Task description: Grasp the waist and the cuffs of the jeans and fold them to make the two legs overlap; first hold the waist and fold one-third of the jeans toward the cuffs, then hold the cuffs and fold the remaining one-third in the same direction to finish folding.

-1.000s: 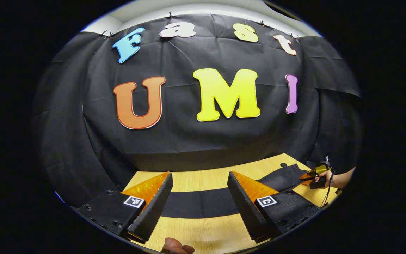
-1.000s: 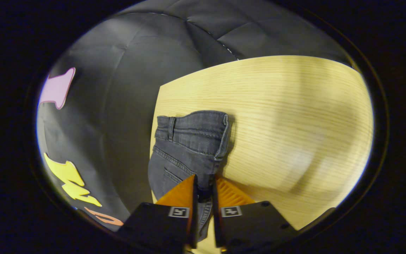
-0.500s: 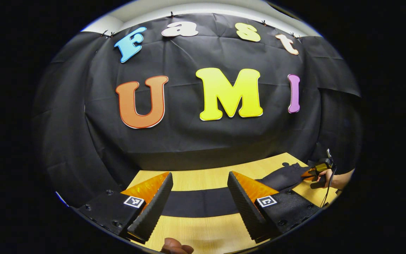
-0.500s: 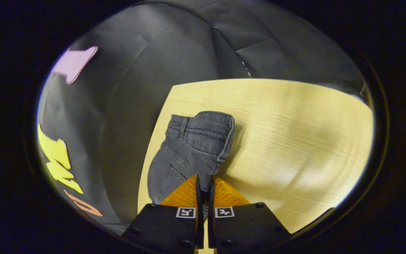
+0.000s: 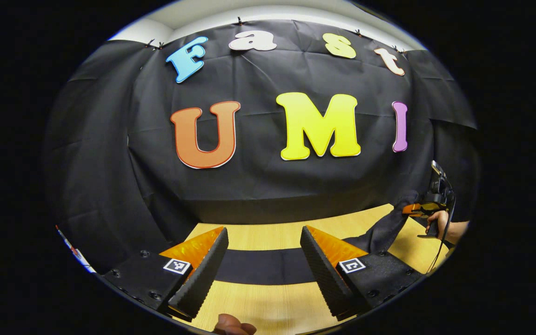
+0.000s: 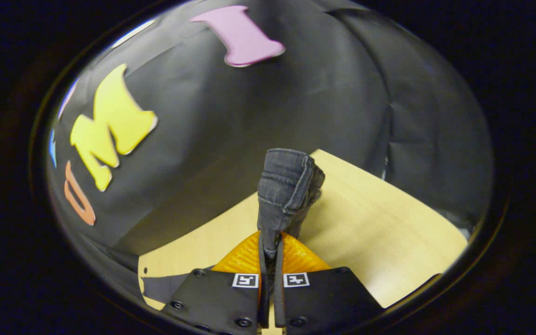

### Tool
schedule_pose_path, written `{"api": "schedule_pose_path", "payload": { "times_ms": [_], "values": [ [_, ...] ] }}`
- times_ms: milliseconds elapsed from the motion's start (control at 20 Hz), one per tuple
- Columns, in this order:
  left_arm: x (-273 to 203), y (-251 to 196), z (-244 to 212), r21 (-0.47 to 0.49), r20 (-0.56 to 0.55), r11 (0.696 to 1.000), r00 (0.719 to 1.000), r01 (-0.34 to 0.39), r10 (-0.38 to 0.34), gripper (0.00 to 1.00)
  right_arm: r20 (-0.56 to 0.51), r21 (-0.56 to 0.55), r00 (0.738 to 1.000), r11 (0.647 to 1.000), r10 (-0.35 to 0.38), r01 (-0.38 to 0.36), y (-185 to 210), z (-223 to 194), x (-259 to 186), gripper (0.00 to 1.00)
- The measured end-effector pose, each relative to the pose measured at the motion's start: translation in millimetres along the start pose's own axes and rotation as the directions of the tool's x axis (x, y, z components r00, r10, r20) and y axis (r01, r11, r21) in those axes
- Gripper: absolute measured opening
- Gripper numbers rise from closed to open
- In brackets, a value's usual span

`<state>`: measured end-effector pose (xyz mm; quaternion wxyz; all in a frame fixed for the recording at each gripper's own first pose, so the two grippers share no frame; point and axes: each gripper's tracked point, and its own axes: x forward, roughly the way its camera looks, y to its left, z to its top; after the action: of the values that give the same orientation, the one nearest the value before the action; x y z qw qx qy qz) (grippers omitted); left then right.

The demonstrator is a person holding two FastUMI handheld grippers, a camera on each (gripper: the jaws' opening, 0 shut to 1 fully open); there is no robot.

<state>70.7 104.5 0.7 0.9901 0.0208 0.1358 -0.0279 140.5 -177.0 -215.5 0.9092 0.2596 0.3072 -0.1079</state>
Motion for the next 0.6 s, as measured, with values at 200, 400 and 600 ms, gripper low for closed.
{"api": "schedule_pose_path", "payload": {
  "times_ms": [200, 400, 600],
  "values": [
    [-8.1, 21.1, -5.4, -0.015, 0.009, 0.998, 0.998, -0.058, 0.058, 1.0, 0.02, -0.295, 0.997, 0.953, 0.073, -0.064, 75.1, -2.2, -24.2, 0.05],
    [-19.1, 41.4, -11.0, -0.056, 0.01, 0.992, 0.994, -0.109, 0.11, 1.0, -0.008, -0.541, 0.989, 0.832, 0.144, -0.126, 138.1, -23.3, -35.5, 0.05],
    [-33.5, 64.0, -18.3, -0.1, 0.013, 0.981, 0.985, -0.168, 0.17, 1.0, -0.07, -0.697, 0.983, 0.697, 0.167, -0.168, 180.9, -68.9, -35.7, 0.05]
  ]
}}
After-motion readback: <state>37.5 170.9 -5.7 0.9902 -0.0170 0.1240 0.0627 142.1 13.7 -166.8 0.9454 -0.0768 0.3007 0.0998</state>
